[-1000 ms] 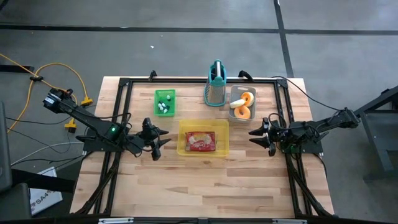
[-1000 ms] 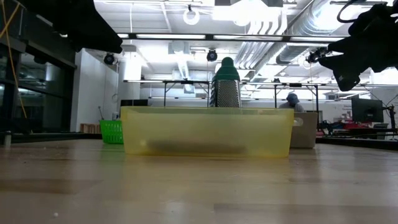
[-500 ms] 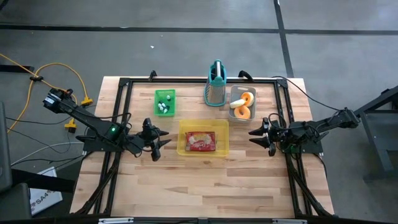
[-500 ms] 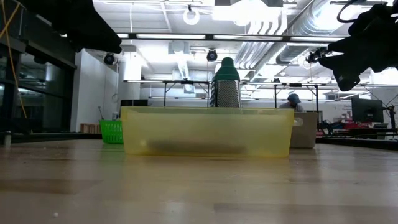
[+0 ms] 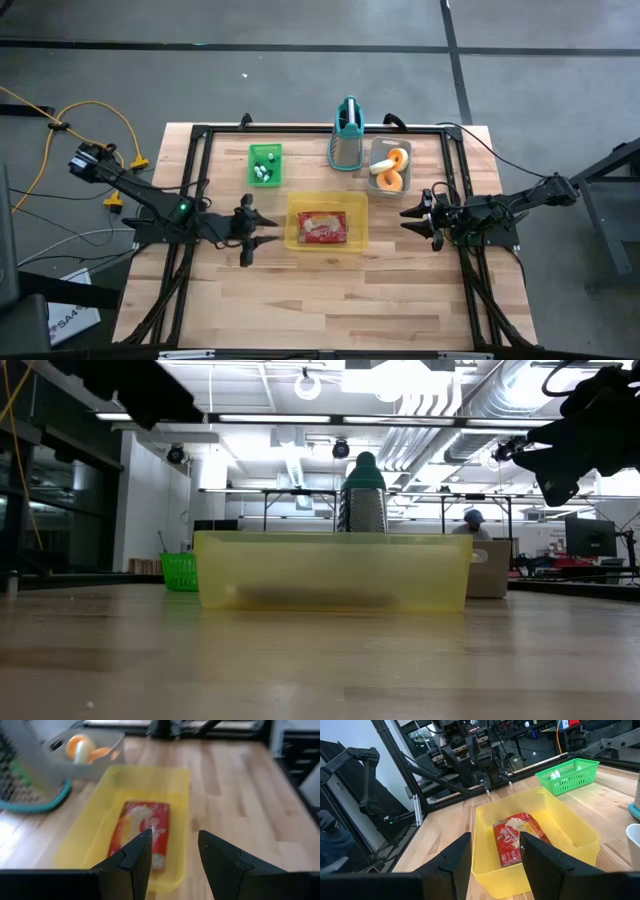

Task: Pick & Place Food Item
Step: Return to Home Position

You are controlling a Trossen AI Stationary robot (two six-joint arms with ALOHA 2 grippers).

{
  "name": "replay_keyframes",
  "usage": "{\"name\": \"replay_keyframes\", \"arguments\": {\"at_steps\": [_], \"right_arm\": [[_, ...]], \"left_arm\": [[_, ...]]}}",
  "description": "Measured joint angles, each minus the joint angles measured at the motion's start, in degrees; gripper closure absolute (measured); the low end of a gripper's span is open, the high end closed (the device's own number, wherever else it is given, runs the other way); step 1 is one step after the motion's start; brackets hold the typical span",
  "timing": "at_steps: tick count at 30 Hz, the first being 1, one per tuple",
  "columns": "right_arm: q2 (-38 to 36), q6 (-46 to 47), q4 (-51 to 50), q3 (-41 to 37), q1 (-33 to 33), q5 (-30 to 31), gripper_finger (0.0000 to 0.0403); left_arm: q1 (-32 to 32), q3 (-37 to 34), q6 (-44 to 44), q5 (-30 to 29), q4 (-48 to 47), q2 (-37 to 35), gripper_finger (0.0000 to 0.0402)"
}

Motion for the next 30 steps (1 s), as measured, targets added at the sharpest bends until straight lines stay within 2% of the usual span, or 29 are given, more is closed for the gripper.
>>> {"name": "replay_keyframes", "arguments": {"at_steps": [8,14,21,30], "right_arm": [[0.01,0.00,0.00,0.00,0.00,0.00,0.0251],[0.02,0.00,0.00,0.00,0.00,0.00,0.0251],[0.02,0.00,0.00,0.00,0.00,0.00,0.0251],[0.02,-0.02,0.00,0.00,0.00,0.02,0.0251]], "left_arm": [[5.19,-0.30,6.80,12.81,3.50,0.00,0.0248],[10.84,-6.44,8.81,19.06,7.39,-0.57,0.0248],[17.28,-16.52,9.11,21.61,14.89,-7.44,0.0248],[20.93,-27.16,8.70,21.99,14.55,-22.70,0.0248]]}}
